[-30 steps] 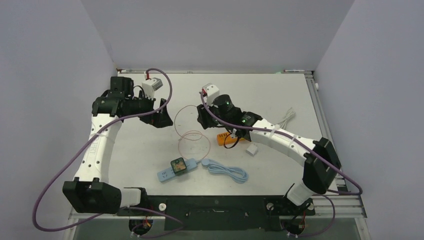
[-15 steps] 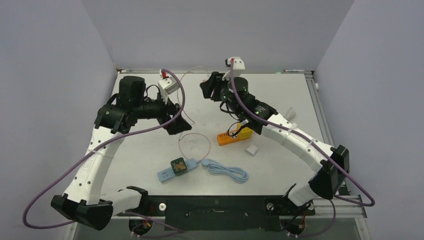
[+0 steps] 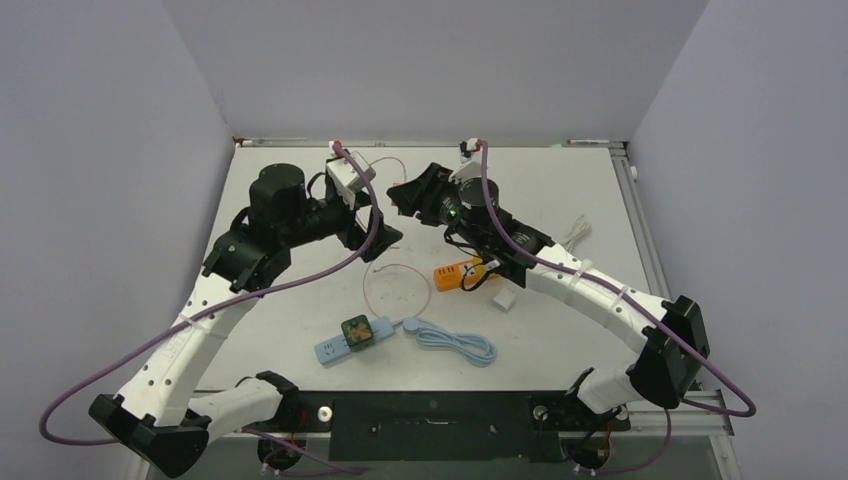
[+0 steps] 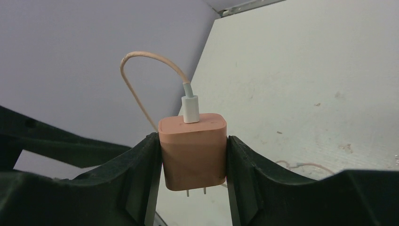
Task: Insert the plug
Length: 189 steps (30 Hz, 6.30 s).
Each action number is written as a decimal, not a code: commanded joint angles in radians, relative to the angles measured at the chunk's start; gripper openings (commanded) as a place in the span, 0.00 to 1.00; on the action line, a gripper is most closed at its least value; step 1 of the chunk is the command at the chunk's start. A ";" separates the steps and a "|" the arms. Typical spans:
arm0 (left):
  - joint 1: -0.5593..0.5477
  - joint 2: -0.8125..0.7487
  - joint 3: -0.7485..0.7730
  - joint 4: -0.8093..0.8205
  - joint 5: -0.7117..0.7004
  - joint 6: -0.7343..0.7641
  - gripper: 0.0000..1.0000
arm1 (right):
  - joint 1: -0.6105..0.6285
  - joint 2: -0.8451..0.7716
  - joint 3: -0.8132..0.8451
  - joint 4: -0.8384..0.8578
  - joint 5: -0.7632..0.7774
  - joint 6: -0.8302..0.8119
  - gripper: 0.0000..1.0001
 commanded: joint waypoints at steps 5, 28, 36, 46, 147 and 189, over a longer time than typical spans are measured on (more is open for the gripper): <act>-0.011 -0.007 -0.036 0.154 -0.155 -0.038 0.96 | 0.044 -0.061 -0.043 0.203 -0.090 0.176 0.13; -0.017 -0.053 -0.053 0.175 -0.178 0.001 0.21 | 0.125 -0.059 -0.075 0.232 -0.177 0.223 0.20; -0.017 -0.080 -0.063 0.137 -0.129 0.051 0.06 | 0.112 -0.084 -0.067 0.201 -0.194 0.218 0.48; -0.019 -0.090 -0.088 0.116 -0.155 0.164 0.06 | 0.075 -0.078 0.028 0.024 -0.246 0.178 0.58; 0.010 0.029 -0.044 -0.248 -0.098 0.160 0.96 | -0.203 -0.211 -0.379 -0.090 0.233 -0.571 0.05; 0.030 0.044 -0.045 -0.257 -0.088 0.142 0.97 | -0.182 -0.223 -0.618 0.202 0.254 -0.682 0.05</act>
